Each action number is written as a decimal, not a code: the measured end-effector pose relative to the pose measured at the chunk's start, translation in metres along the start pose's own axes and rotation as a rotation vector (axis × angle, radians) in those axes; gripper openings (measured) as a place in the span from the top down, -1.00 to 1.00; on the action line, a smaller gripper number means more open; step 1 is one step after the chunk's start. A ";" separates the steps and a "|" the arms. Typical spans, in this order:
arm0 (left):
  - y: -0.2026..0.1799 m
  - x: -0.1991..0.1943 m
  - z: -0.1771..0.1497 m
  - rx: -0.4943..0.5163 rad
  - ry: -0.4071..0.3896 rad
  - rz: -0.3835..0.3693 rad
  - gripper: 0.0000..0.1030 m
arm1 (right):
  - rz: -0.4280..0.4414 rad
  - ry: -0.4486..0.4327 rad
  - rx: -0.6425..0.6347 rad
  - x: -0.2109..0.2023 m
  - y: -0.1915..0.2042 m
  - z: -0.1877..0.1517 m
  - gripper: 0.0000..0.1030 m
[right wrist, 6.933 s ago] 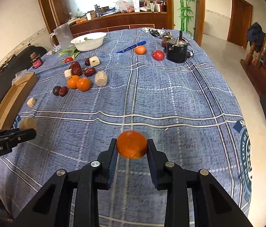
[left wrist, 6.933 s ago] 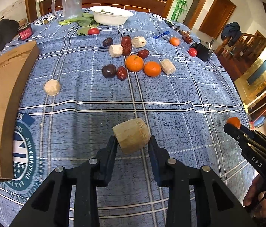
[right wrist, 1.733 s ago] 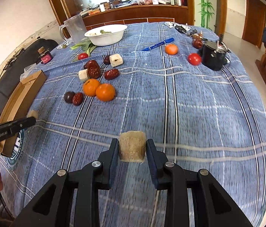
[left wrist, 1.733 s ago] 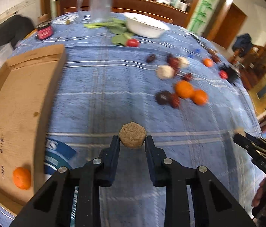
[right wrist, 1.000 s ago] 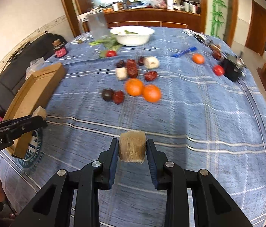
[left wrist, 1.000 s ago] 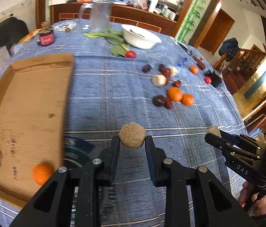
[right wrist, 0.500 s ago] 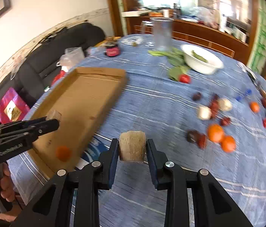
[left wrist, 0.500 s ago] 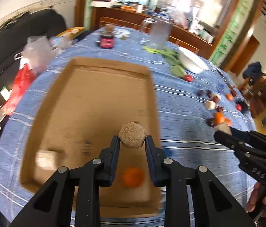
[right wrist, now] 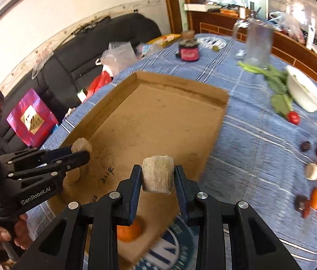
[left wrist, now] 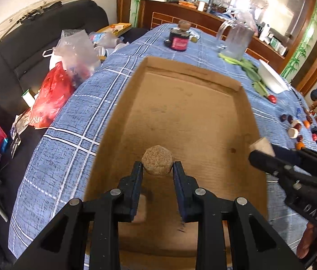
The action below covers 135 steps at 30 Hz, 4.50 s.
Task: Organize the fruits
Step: 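Carry both cream pieces into the cardboard tray and open both tools, then grasp the second orange with the right tool, then grasp the dark plum with the left tool, then carry the dark plum with the left tool while the right tool carries the orange over the tray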
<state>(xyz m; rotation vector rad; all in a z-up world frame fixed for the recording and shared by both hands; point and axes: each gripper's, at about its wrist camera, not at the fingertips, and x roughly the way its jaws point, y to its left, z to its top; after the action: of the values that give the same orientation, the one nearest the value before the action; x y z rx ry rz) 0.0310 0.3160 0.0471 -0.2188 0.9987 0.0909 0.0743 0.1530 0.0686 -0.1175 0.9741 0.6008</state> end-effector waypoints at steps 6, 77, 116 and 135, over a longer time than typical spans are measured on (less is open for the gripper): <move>0.010 0.016 0.005 -0.006 0.029 0.012 0.48 | 0.001 0.048 -0.008 0.031 0.008 0.000 0.37; -0.247 0.003 -0.059 0.255 0.043 0.015 -0.43 | -0.228 -0.021 0.210 -0.073 -0.264 -0.104 0.33; -0.328 0.076 -0.022 0.497 0.070 -0.186 0.57 | -0.225 -0.083 0.361 -0.135 -0.268 -0.166 0.33; -0.267 0.022 -0.079 0.392 0.097 -0.237 0.56 | -0.254 -0.064 0.363 -0.142 -0.205 -0.191 0.33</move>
<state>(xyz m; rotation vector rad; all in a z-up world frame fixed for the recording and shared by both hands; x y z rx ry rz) 0.0249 0.0374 0.0254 0.0194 1.0592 -0.3321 -0.0176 -0.1458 0.0398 0.0999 0.9727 0.1876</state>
